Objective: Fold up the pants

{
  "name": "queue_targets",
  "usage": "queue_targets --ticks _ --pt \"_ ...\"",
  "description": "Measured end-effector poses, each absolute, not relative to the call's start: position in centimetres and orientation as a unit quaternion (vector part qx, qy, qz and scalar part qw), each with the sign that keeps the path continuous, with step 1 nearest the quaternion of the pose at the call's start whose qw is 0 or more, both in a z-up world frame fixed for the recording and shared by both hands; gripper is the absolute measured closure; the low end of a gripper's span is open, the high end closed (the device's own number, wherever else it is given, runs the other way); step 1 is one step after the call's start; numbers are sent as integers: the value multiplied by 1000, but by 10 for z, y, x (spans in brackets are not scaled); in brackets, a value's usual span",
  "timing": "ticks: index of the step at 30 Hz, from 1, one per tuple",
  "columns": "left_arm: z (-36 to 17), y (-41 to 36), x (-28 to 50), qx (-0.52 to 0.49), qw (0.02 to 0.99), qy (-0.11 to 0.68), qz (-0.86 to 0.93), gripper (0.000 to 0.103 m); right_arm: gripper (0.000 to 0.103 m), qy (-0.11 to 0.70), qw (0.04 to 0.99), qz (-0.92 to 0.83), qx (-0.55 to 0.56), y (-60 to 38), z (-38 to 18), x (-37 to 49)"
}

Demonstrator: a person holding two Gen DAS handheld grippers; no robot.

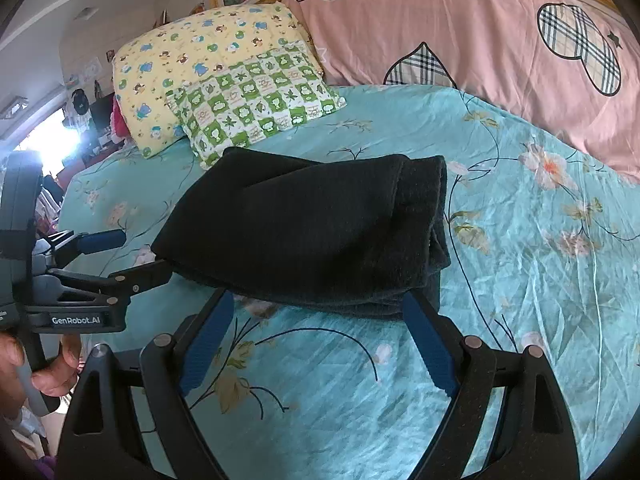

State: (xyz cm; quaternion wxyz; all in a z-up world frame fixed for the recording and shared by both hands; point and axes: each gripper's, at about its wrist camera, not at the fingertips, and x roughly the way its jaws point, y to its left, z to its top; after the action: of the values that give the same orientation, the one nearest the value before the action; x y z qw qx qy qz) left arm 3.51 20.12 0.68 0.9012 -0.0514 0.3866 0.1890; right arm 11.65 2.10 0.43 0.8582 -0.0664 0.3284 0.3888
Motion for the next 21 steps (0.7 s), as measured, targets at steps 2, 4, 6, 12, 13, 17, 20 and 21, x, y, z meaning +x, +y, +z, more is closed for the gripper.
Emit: queue_targets --ticks 2,4,6,12,13,17,20,21 --pt "8 202 36 -52 902 384 188 7 16 329 858 388 -66 22 4 117" --pt "9 201 36 -51 904 381 188 7 16 327 859 389 -65 22 5 117" --pt "11 201 36 -50 905 379 187 7 16 325 859 390 -63 22 5 117" --pt "16 200 36 -50 908 372 185 7 16 322 860 391 -61 23 7 116" --pt "17 199 37 -50 909 371 185 7 16 322 860 391 -61 23 7 116" --pt "18 199 37 -48 910 368 184 7 16 319 861 392 -61 23 7 116" --pt "20 198 36 -46 912 365 183 7 16 316 862 392 -59 23 9 115" --pt "20 198 36 -46 912 365 183 7 16 315 863 391 -58 23 10 116"
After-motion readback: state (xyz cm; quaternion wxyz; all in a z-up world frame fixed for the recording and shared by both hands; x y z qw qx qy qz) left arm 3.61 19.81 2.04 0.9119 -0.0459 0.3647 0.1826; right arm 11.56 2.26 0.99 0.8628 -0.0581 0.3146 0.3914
